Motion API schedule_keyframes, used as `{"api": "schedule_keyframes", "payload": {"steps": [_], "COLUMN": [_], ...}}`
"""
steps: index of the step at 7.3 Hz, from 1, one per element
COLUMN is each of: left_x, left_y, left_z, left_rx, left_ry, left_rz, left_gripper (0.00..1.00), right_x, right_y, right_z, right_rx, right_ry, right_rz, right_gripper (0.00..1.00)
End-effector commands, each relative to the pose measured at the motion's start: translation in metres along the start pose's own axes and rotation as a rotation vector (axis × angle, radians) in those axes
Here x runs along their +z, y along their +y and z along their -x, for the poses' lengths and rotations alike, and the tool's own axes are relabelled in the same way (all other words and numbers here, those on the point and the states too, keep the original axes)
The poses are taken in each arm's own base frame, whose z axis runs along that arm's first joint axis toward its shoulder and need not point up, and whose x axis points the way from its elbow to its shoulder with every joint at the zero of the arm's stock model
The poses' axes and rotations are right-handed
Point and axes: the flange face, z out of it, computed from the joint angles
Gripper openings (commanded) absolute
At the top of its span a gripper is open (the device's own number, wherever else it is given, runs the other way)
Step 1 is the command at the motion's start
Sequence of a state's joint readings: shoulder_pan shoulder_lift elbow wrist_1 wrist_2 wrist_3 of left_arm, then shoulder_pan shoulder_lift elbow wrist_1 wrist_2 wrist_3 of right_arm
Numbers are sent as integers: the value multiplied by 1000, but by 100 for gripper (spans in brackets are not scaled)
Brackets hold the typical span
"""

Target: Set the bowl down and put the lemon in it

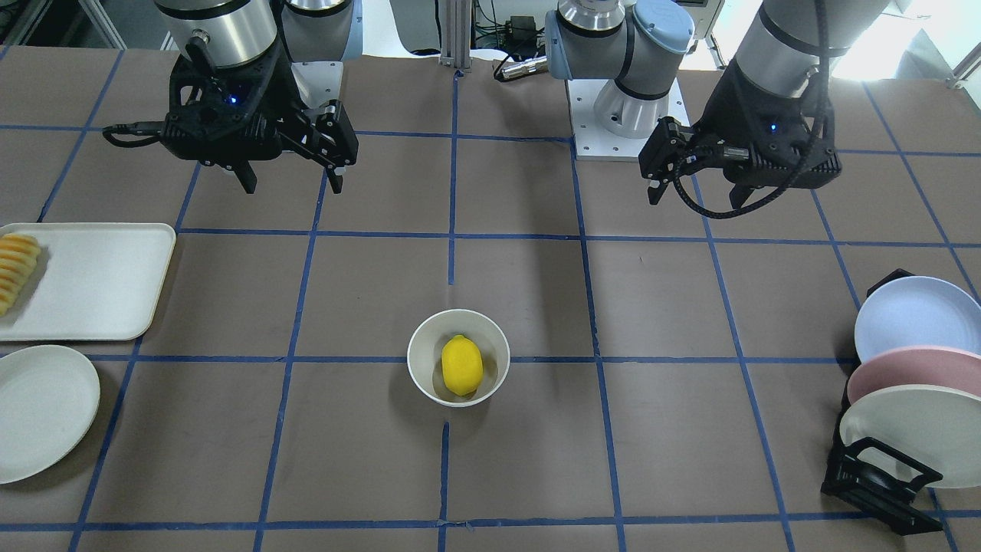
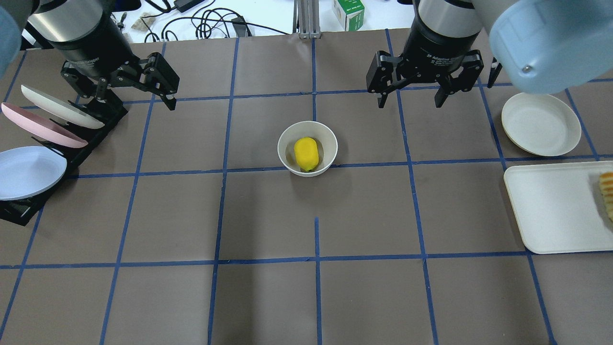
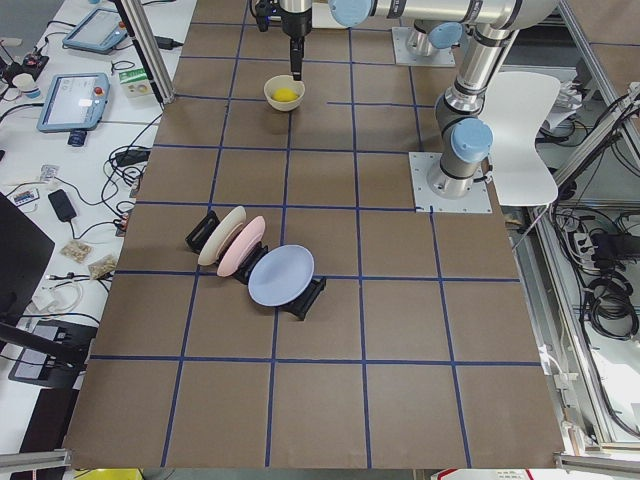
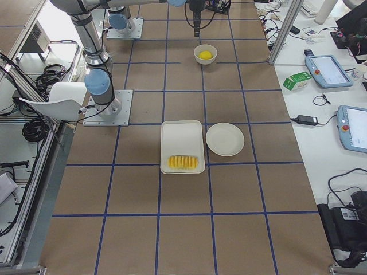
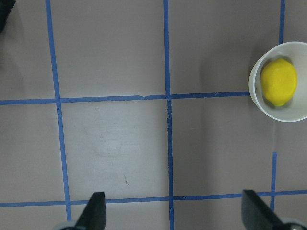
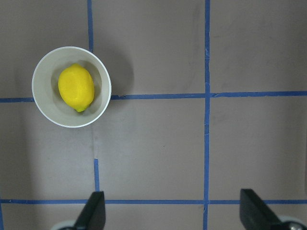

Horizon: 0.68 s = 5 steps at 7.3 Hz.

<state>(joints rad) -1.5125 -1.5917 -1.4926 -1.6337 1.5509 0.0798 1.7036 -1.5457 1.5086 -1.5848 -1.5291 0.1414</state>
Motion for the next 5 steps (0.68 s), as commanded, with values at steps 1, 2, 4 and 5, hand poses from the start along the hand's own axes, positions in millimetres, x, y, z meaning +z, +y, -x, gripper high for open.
{"api": "schedule_keyframes", "payload": {"steps": [1,2,4,5], "left_x": [0,0,2,0], "left_y": [0,0,-2,0], "left_z": [0,0,0,0], "left_rx": [0,0,0,0], "left_ry": [2,2,3,2], "left_rz": [0,0,3,0], "left_gripper": [100,100,100,100], "right_x": [0,-2,-4,-7], "right_y": [1,2,1,-1], "right_z": [-1,-1,-5,-10], "right_rx": [-4,-4,-4,-1], "right_ry": [3,5,29,47], "right_rz": [6,0,-8,-15], "right_gripper": [100,100,100,100]}}
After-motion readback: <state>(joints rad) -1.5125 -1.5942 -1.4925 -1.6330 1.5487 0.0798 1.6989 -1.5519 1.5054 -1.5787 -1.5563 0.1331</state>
